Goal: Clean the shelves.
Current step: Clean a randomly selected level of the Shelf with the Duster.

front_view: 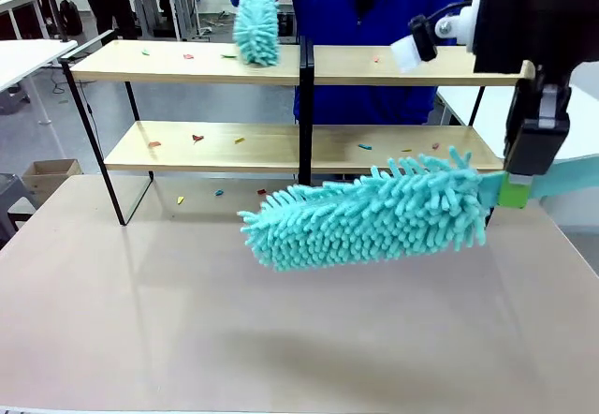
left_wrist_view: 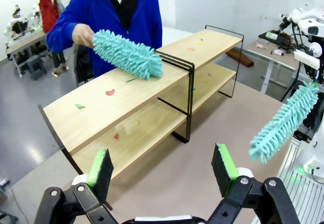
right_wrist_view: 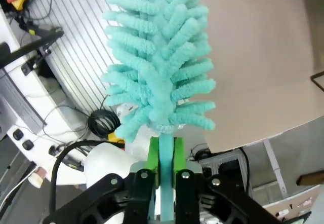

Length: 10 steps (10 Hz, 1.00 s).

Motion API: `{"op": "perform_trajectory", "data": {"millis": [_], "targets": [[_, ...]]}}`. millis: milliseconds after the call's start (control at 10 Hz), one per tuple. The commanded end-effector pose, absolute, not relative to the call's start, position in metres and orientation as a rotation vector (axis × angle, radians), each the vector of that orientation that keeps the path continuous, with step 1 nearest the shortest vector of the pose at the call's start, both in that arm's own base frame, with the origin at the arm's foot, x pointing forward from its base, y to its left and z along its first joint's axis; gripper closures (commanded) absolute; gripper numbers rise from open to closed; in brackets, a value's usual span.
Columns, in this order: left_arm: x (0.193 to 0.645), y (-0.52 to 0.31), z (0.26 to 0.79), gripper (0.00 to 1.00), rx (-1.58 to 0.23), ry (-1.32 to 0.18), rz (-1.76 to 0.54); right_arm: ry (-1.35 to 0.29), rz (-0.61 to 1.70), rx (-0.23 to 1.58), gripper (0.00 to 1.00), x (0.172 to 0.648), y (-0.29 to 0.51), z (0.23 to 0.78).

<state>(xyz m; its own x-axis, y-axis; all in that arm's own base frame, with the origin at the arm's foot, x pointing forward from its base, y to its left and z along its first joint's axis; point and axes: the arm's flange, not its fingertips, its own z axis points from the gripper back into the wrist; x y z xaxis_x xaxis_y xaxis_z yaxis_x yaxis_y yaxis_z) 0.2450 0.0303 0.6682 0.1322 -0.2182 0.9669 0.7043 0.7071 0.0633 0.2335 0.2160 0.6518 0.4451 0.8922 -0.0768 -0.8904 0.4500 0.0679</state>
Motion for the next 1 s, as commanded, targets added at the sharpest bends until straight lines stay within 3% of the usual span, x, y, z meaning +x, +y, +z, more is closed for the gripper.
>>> {"op": "perform_trajectory", "data": {"millis": [0, 200, 400, 600, 900], "targets": [[0.245, 0.029, 0.667, 0.0, -0.461, -1.269, -0.698, -0.123, 0.981, 0.168, 0.88, 0.24, 0.184, 0.67], [0.245, 0.029, 0.667, 0.0, -0.461, -1.269, -0.698, -0.119, 1.018, 0.161, 0.88, 0.253, 0.208, 0.672], [0.245, 0.029, 0.667, 0.0, -0.461, -1.269, -0.698, 0.093, 1.156, 0.11, 0.88, 0.233, 0.148, 0.682], [0.245, 0.029, 0.667, 0.0, -0.461, -1.269, -0.698, 0.114, 1.081, 0.071, 0.88, 0.185, 0.087, 0.69], [0.245, 0.029, 0.667, 0.0, -0.461, -1.269, -0.698, 0.119, 1.041, 0.061, 0.88, 0.188, 0.102, 0.667]]}}
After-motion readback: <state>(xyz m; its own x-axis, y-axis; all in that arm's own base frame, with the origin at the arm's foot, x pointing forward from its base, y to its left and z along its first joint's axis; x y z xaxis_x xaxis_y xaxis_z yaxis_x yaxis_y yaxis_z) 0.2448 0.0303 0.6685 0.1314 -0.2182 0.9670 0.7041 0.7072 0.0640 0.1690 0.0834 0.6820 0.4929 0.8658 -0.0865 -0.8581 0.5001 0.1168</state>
